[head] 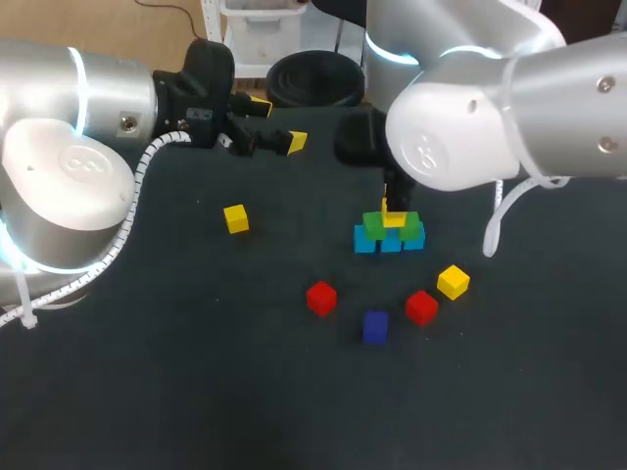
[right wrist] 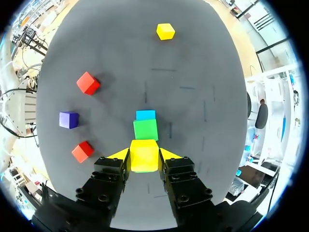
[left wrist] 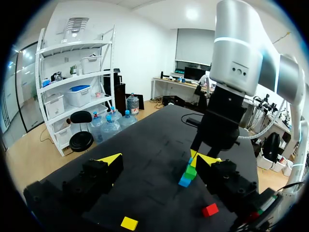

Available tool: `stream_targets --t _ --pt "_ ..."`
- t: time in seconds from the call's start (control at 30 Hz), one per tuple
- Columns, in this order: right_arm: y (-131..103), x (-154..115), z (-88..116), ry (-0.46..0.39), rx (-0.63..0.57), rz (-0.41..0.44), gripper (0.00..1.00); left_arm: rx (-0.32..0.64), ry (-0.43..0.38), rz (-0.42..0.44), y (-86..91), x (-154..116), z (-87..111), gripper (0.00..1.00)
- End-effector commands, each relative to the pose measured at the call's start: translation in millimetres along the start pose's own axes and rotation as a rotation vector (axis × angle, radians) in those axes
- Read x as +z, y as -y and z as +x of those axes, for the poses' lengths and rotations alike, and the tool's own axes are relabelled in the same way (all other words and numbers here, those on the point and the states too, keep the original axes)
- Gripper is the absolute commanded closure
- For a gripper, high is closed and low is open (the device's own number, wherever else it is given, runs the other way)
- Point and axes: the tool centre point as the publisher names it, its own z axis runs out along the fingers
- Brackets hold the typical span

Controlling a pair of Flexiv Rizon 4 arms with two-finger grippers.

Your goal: Place the blue cubes, place green cubes on the blue cubes, place the yellow cubes on the green cubes, then place the red cubes on the yellow cubes, and place purple cube on the red cubes.

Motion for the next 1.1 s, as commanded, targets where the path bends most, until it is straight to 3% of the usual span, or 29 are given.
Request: stream_targets --t 0.03,0.37,0.47,1.0,1.03,1.1 --pt "1.8 0.8 -0.2 -0.001 0.0 -0.002 1.0 0.002 0.007 0.001 -0.5 0.2 1.5 0.0" --pt "3.8 1.0 0.4 0.003 0.0 -0.004 1.0 0.002 0.007 0.001 -0.5 0.2 1.5 0.0" --pt "4.0 0.8 0.9 0.003 0.001 -0.005 0.77 0.002 0.007 0.001 -0.5 0.2 1.5 0.0" --pt "3.4 -1.2 1.4 0.006 -0.001 -0.015 0.5 0.002 0.007 0.001 -0.5 0.2 1.5 0.0" --pt "3.5 -1.4 1.5 0.006 -0.001 -0.014 0.41 0.002 0.007 0.001 -0.5 0.2 1.5 0.0" --pt "4.2 -2.6 1.7 0.007 0.001 -0.014 0.06 0.002 0.007 0.001 -0.5 0.2 1.5 0.0"
